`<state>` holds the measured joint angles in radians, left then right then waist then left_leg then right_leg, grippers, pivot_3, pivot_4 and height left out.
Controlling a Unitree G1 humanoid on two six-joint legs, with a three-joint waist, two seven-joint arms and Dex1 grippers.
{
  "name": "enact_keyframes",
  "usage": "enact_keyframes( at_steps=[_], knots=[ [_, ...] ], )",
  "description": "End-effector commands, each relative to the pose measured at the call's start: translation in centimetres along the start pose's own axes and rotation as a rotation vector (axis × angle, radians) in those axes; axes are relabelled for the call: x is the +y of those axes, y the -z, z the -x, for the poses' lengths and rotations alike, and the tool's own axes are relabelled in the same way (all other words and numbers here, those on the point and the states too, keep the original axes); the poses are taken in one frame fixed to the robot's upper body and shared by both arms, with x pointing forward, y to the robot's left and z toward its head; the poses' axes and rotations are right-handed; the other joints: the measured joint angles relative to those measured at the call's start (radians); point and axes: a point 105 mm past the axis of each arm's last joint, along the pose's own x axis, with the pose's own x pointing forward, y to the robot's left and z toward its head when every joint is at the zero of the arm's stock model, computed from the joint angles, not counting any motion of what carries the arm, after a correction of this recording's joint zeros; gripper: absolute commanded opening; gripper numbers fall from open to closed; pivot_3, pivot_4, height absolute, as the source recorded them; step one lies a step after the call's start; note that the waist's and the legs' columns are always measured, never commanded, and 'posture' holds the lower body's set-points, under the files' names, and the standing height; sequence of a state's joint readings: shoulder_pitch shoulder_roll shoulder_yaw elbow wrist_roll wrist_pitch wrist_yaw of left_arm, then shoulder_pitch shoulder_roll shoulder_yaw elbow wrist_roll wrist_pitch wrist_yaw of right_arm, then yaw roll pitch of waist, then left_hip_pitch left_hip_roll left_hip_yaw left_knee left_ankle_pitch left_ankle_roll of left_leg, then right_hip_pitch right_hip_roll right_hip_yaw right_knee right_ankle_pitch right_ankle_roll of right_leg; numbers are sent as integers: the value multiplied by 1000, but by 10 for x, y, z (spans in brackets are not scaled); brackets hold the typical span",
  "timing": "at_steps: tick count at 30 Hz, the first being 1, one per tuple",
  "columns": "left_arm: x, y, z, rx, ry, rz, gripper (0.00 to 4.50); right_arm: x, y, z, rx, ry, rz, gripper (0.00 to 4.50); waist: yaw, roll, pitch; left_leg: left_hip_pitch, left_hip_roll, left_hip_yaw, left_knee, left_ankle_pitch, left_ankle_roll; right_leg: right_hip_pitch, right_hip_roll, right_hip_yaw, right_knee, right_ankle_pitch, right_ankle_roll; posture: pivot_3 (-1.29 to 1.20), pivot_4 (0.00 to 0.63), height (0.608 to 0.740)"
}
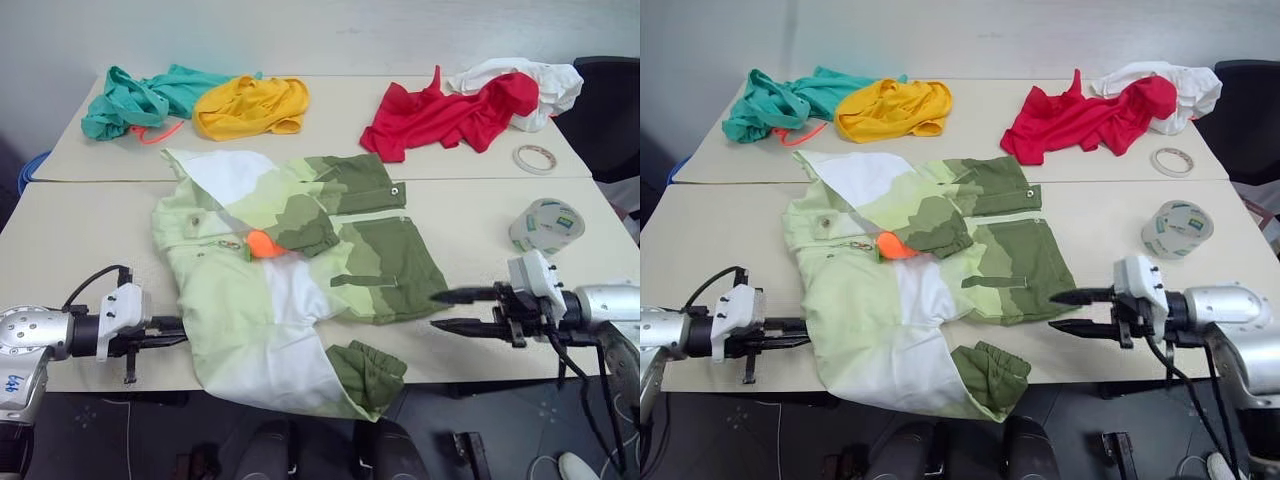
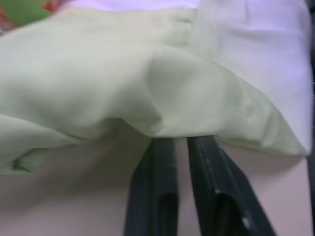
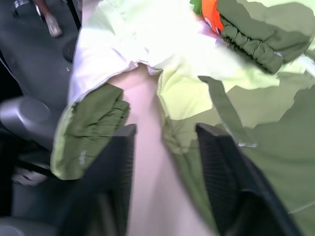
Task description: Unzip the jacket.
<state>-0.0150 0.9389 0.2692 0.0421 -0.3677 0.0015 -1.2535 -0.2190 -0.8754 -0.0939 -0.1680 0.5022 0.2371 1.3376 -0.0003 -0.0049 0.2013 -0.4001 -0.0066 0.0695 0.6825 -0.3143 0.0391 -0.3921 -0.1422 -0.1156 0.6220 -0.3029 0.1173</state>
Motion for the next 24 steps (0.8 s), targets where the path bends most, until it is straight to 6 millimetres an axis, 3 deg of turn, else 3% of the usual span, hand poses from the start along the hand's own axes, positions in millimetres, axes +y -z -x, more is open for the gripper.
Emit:
enact_keyframes(
  at_steps=[1, 4, 8, 13, 19, 24],
  knots=[
    [6, -7, 16, -6, -81, -48, 1859, -6, 4, -6, 36, 17, 39, 3374, -1, 0, 0, 0, 0, 0, 0, 0, 0, 0, 0, -1, 0, 0, 0, 0, 150, 740],
    [4, -7, 22, -3, -112, -97, 2807, -9, 11, -9, 83, 15, 46, 4412, 0, 0, 0, 0, 0, 1, 0, 0, 0, 0, 1, -3, 0, 0, 0, 0, 150, 740],
    [-2, -8, 13, -10, -95, -191, 3909, -18, 24, -16, 142, 43, 79, 4500, 1, 0, 0, 0, 0, 2, 0, 0, 1, 0, 0, -5, 0, 0, 0, 0, 150, 740],
    [5, -17, -10, -48, -118, -315, 3909, -35, 35, -30, 153, 98, 101, 4500, 1, 0, 0, 0, -1, 2, 0, 0, 1, 0, 1, -6, 1, 0, 0, 0, 150, 740],
    [0, -14, -35, -44, -5, -378, 3909, -38, 52, -49, 177, 63, 60, 4500, -2, 0, 0, 0, -1, 3, 0, 0, 1, 0, 6, -5, 1, 0, 0, 0, 150, 740],
    [2, -15, -46, -53, 35, -382, 2704, -31, 61, -51, 204, 7, -50, 2960, -2, 0, -1, 2, 0, 3, 0, 1, 1, 1, 7, -5, 1, 0, 0, 0, 150, 740]
  ],
)
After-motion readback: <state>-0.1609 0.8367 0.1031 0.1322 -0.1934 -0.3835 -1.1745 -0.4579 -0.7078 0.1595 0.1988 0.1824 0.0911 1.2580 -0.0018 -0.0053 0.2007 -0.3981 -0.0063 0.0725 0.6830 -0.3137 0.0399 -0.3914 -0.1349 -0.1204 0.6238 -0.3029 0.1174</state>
